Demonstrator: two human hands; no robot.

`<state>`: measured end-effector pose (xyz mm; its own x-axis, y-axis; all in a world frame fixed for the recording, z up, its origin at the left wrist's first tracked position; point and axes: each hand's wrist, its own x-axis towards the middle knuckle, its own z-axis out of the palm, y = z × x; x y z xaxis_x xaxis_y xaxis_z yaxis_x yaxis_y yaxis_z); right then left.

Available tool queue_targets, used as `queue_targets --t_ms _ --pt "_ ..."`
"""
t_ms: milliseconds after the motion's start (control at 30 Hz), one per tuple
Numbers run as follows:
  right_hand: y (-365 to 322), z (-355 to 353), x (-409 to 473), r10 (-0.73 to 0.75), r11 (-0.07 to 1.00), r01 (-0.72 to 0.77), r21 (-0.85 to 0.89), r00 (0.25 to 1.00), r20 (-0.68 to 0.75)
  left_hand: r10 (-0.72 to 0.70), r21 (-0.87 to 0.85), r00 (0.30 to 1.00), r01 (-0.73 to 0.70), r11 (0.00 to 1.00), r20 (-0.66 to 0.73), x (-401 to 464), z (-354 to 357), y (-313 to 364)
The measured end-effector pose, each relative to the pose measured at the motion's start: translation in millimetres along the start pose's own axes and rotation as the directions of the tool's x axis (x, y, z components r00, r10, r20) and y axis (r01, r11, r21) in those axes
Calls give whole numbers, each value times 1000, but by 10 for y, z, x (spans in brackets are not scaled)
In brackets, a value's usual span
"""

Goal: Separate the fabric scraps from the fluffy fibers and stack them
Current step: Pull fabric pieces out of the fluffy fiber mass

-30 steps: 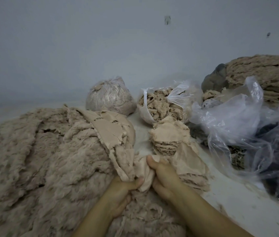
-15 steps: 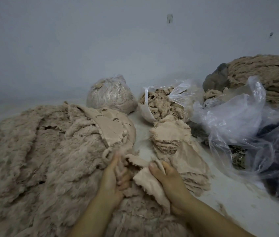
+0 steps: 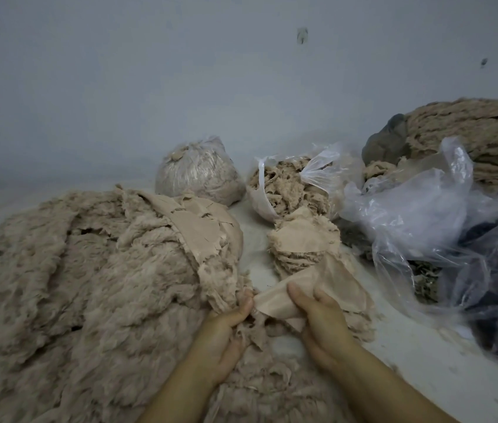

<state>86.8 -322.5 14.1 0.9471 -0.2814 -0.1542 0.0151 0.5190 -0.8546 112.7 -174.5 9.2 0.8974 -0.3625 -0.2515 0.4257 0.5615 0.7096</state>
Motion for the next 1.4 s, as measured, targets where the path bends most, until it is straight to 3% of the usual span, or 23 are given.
queue_targets --t_ms 100,333,500,567,700,867,1067,1233,1300,1400 --pt "24 26 -2 -79 997 80 1 995 -65 -15 -43 999 17 999 39 -13 33 -50" --pt "-111 -42 -4 -183 983 182 -28 982 -44 57 -266 984 -101 959 -167 94 -72 102" --pt "-301 35 -80 -102 978 133 -158 976 191 -42 5 999 42 999 -31 27 -16 28" --pt "-319 136 -117 -61 975 122 -183 950 307 -72 24 997 72 997 8 20 35 -33" --pt "-290 237 -144 -15 958 140 -250 895 446 -1 96 999 4 995 -37 -6 76 -45" --pt "-282 134 -80 -79 914 185 -361 954 289 185 173 971 -159 972 -152 -25 109 -4" --pt "-225 12 -25 -180 885 242 -398 966 187 403 294 888 -333 896 -222 24 133 -50" --pt "-355 -145 163 -282 888 264 -377 959 7 443 319 877 -373 871 -185 9 87 -32" --pt "-456 -283 276 -384 811 306 -499 922 -58 426 342 883 -345 874 -198 17 32 -22" --pt "-561 -556 384 -466 530 222 -818 883 -62 439 410 874 -331 850 -206 52 -5 -37"
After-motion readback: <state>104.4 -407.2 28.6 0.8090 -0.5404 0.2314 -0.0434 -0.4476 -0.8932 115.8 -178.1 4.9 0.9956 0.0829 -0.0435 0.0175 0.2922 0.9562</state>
